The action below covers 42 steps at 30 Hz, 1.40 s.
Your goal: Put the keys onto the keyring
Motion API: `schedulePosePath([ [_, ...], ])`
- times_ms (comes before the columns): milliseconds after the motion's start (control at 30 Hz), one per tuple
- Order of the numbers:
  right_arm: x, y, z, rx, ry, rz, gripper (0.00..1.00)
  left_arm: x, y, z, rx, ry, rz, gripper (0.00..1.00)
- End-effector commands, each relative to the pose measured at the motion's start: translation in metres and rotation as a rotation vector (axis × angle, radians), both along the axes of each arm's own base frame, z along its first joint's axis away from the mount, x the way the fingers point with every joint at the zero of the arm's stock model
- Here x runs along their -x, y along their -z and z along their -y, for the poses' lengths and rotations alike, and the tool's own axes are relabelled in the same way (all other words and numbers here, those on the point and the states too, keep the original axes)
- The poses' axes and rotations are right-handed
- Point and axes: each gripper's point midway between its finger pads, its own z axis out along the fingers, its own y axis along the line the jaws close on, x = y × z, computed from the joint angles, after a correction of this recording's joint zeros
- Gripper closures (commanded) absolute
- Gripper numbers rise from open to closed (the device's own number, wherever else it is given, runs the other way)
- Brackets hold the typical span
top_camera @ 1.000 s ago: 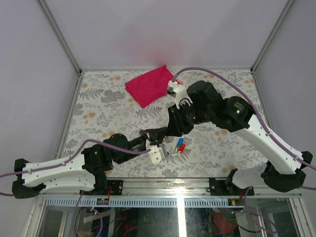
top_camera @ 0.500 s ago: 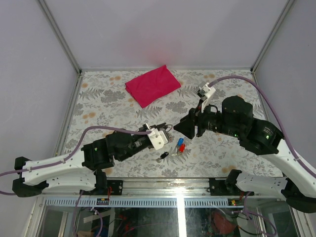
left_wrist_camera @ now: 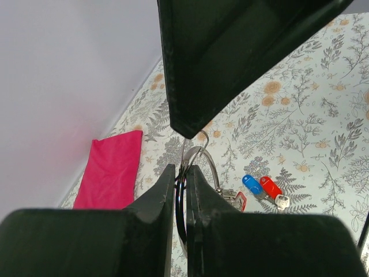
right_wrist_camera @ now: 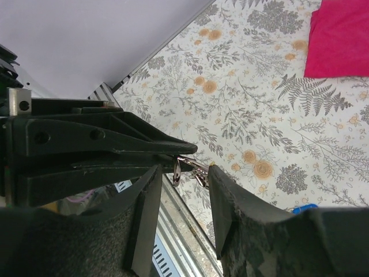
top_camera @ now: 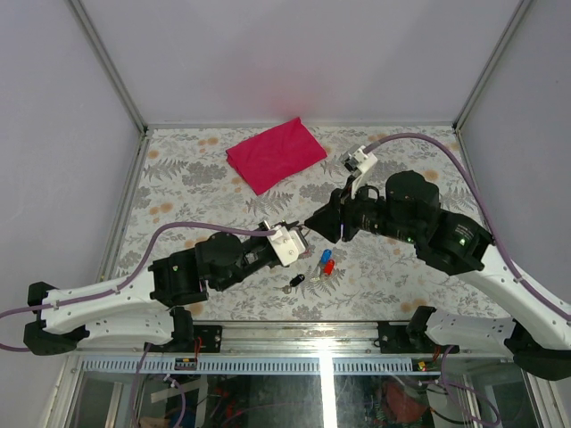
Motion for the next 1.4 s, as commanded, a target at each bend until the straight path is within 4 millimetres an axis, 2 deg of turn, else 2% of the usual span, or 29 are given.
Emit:
schedulePosePath([
  [0,-0.002,-0.009,-0.007,-0.029,-0.003,0.006,0.56,-0.004,-0.034,-0.003,0.109,-0.031,0.019,1.00],
  [467,0.001,0.001,-0.018,-0.022,-0.043,-0.038,0.67,-0.007,-0.036,-0.005,0.109,-0.043,0.031,1.00],
  [533,0.002,0.001,-0.019,-0.022,-0.049,-0.042,0.71,-0.006,-0.036,-0.004,0.109,-0.041,0.032,1.00],
  [567,0.002,0.001,-0.020,-0.024,-0.051,-0.042,0.74,-0.007,-0.036,-0.004,0.109,-0.043,0.032,1.00],
  [700,0.002,-0.001,-0.021,-0.032,-0.054,-0.040,1.00,-0.006,-0.036,-0.005,0.111,-0.040,0.034,0.98],
  [833,0.003,-0.008,-0.020,-0.048,-0.053,-0.038,1.00,-0.004,-0.037,-0.006,0.135,-0.027,0.052,0.79],
  [933,0.007,-0.017,-0.021,-0.068,-0.073,-0.042,1.00,-0.001,-0.040,-0.010,0.167,-0.006,0.092,0.72],
  [1200,0.015,-0.032,-0.023,-0.104,-0.108,-0.042,1.00,0.006,-0.043,-0.016,0.205,0.044,0.214,0.71],
  [1367,0.017,-0.033,-0.025,-0.104,-0.124,-0.047,1.00,0.008,-0.046,-0.014,0.205,0.064,0.242,0.72],
])
